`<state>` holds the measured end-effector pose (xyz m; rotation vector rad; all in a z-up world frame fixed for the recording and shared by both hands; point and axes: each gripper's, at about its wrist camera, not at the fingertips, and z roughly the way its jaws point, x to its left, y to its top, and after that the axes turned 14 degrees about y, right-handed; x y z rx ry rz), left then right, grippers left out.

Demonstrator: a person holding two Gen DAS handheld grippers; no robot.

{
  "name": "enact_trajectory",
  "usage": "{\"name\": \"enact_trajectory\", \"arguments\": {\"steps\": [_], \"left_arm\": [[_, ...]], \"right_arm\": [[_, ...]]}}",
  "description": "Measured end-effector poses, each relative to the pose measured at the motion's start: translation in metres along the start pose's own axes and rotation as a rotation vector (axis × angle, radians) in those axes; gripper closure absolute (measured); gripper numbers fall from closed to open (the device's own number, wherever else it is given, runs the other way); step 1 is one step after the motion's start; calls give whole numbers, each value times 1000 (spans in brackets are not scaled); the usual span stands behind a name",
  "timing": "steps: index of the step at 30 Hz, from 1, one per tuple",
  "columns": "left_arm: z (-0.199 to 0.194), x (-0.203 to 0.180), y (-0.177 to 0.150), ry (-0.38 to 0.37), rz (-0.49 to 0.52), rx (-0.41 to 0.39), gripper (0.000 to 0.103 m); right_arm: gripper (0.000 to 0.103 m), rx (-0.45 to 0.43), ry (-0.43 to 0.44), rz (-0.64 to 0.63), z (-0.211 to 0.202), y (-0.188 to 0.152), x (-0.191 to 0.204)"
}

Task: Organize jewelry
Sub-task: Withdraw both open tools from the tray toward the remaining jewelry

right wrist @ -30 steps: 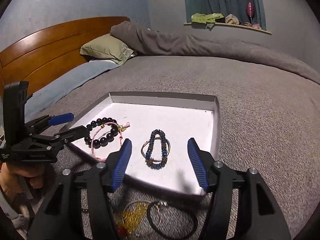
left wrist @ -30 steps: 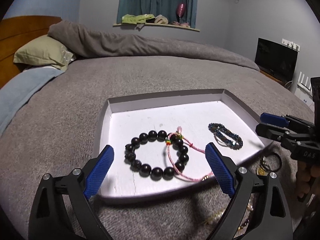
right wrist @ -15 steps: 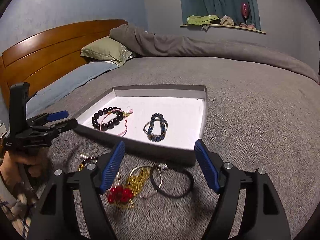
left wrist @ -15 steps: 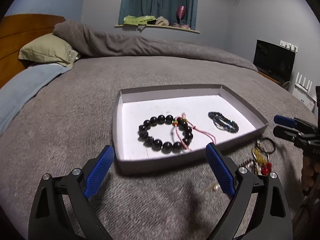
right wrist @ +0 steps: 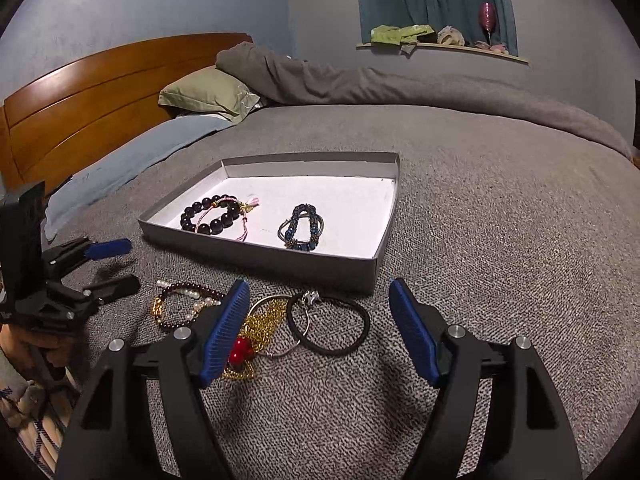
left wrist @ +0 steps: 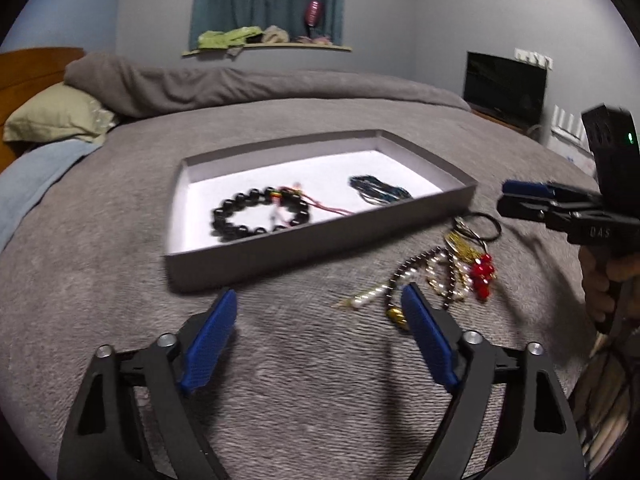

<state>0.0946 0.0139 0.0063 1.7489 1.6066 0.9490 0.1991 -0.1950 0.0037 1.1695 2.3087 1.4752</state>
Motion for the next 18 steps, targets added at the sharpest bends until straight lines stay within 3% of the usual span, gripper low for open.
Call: {"name": "enact_trajectory", "arguments": {"steps": [6,18], "left_arm": [[8,-7,0,-19,7,30,42],[6,-17,2,-48,22,15,53]], "right_arm": [[31,14,-10,-1,-3,-6,-2],[33,66,-25,-24,-6,-21,-3]]}}
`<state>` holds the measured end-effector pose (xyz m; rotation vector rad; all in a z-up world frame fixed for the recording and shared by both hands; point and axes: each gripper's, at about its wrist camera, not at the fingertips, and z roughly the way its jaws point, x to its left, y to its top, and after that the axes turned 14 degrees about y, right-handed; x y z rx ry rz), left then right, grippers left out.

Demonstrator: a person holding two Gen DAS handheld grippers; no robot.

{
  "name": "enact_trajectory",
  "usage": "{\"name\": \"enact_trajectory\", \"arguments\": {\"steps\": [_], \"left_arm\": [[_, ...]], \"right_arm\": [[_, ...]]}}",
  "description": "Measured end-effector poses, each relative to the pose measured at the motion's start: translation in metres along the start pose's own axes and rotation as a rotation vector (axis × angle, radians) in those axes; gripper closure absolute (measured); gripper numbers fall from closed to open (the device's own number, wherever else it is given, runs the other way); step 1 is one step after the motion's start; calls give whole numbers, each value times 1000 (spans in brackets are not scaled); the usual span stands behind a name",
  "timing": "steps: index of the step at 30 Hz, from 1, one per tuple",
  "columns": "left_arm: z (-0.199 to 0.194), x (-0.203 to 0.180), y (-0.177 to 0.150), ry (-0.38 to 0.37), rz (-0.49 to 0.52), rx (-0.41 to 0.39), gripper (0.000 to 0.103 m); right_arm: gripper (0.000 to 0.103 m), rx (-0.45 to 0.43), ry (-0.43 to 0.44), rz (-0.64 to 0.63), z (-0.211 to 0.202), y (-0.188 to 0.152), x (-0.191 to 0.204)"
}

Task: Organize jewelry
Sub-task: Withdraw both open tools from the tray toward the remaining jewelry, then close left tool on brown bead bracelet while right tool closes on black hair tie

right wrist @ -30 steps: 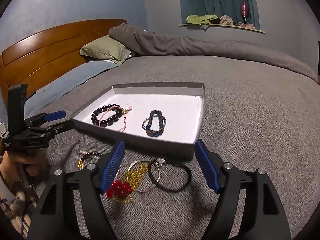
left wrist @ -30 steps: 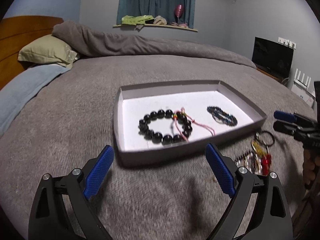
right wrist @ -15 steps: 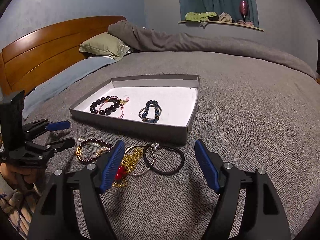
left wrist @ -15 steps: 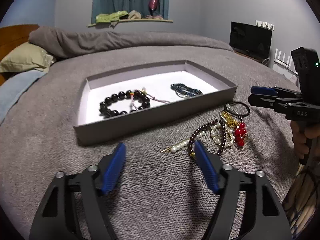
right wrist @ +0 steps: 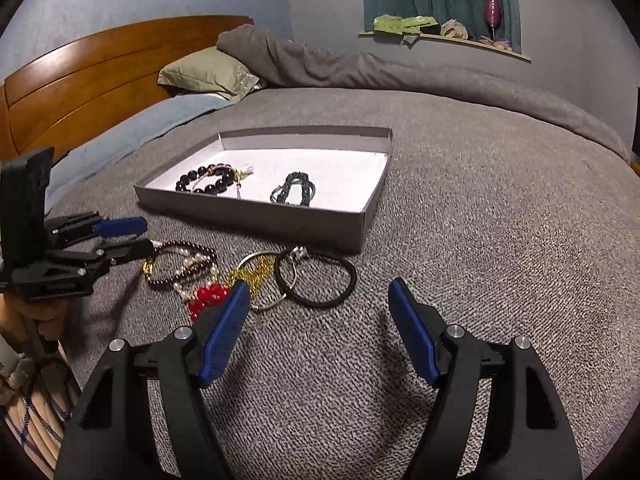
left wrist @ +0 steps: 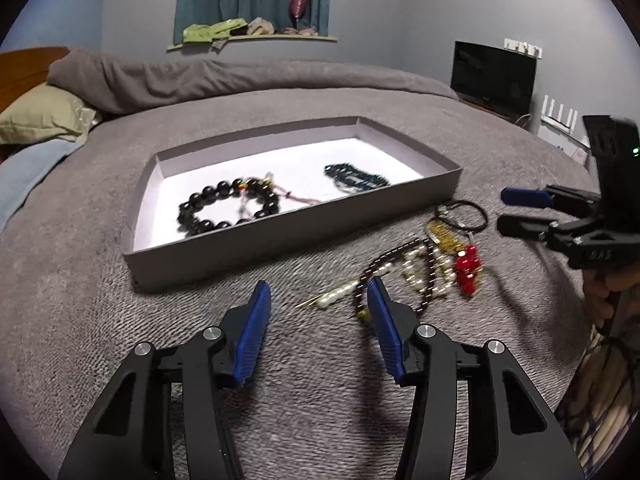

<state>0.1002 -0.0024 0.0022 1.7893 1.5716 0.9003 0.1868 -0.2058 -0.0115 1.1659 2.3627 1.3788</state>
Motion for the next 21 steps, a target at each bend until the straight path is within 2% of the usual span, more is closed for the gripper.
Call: {"name": "enact_trajectory", "arguments": {"steps": [6,11,16,21], "left_arm": [[-1,-18,1,-39,46,-2,65],[-3,-28,-1,-62,69,-4,66],[1,-29,-3,-54,78,19,66],[6,-28,-3,-41,77,32,66]], "right_arm": [[41,18,-25,15,3,-2,-6],[46,15,-40,41,6,0,-12],[52,8,-49,74,13,7,-19],[68,36,-62,79,27,11,-24]]}}
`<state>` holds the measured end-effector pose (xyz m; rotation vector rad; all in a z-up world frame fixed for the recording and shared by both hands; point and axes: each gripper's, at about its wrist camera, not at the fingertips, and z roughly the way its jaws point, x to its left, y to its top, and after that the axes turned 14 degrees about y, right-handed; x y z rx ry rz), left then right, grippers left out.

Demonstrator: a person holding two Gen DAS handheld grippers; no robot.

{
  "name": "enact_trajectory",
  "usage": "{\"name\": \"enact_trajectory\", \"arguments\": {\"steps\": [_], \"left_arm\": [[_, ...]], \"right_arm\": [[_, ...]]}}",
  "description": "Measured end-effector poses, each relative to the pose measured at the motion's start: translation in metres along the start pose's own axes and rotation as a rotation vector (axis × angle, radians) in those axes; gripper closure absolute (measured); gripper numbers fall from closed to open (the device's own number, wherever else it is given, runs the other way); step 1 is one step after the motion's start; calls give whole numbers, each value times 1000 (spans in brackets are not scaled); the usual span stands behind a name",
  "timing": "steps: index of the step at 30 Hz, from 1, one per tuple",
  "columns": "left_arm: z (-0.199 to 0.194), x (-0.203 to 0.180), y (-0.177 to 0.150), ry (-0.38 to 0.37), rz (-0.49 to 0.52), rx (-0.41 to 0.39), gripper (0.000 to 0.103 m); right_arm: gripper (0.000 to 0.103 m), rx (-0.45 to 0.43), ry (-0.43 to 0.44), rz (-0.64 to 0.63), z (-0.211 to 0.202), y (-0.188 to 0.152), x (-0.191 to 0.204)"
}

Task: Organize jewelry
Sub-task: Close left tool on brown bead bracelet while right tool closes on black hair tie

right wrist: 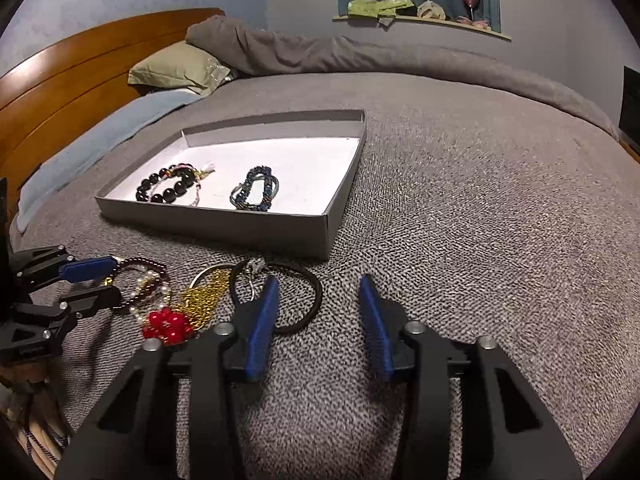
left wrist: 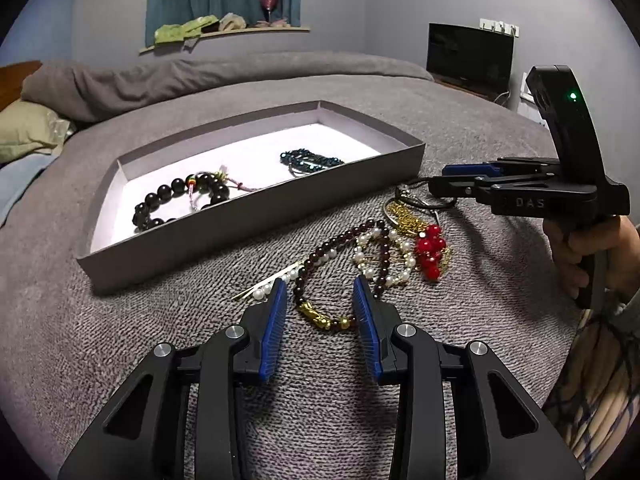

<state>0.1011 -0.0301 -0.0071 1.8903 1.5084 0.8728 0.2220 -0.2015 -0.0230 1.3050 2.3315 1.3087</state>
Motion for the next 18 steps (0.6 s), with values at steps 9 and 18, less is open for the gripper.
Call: {"name": "enact_trajectory", "arguments": {"steps": [9,18], "left_arm": [[11,-5,1,26,10,23,88],[-9,5,6,17,-30,-43,96]], "right_arm": [[99,26,2,-59,8,-1,10],[100,-69,40,-116,-19,-1,27]]}}
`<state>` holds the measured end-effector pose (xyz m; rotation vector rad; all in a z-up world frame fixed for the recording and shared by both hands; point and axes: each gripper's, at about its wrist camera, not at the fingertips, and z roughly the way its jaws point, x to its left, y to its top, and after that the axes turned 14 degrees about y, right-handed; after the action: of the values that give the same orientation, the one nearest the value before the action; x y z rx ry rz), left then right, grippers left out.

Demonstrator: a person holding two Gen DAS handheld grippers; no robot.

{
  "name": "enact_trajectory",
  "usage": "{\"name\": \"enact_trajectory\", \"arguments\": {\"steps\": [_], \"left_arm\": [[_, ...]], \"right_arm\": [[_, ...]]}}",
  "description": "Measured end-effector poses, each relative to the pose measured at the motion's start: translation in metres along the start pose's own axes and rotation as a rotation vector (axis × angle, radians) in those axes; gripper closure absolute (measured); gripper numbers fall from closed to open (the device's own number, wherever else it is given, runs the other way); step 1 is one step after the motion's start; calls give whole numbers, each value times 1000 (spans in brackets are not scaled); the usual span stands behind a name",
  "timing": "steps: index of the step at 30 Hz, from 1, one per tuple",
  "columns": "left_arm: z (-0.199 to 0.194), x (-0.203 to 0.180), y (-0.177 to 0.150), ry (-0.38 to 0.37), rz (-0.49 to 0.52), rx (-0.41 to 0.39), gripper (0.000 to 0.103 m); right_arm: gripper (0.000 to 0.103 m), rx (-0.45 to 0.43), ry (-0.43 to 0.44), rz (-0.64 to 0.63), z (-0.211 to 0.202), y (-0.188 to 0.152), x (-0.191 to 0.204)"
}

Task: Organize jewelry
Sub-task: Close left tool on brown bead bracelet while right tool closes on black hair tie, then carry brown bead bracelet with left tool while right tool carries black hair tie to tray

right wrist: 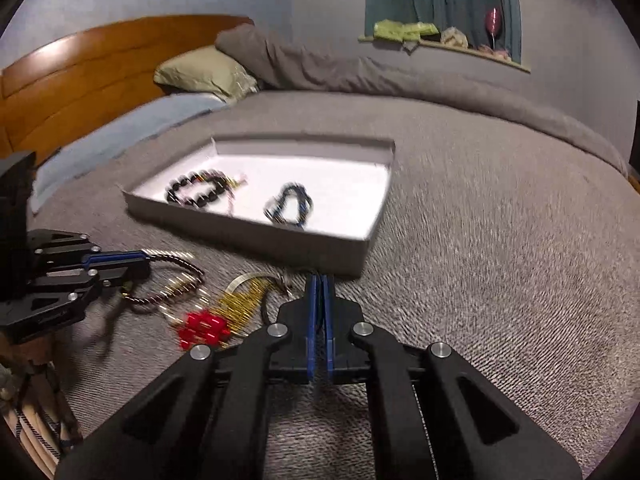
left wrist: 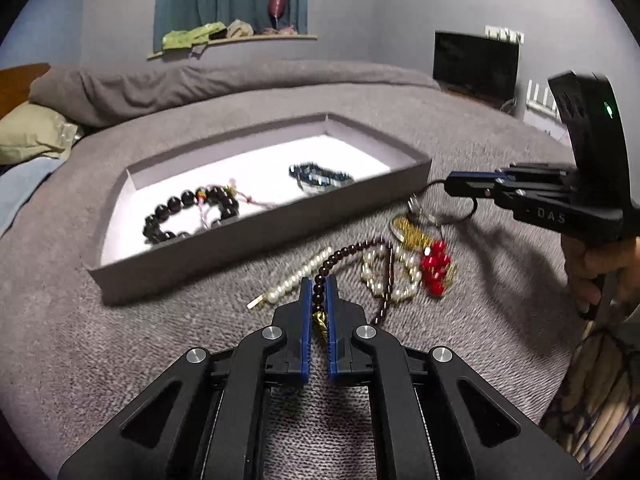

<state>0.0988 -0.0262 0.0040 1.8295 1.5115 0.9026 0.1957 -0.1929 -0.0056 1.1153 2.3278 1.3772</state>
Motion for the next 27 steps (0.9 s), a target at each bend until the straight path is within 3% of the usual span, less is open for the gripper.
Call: {"name": "enact_trajectory", "arguments": {"steps": [13,27], "left_arm": [[-21,39,26,-50,-161,-96,96],[-27,57,46,-41,-200,-156,96]], "right_arm": [[100,-142,39,16,-19,28,10],[100,-164,51,14,-8,41,13]]}}
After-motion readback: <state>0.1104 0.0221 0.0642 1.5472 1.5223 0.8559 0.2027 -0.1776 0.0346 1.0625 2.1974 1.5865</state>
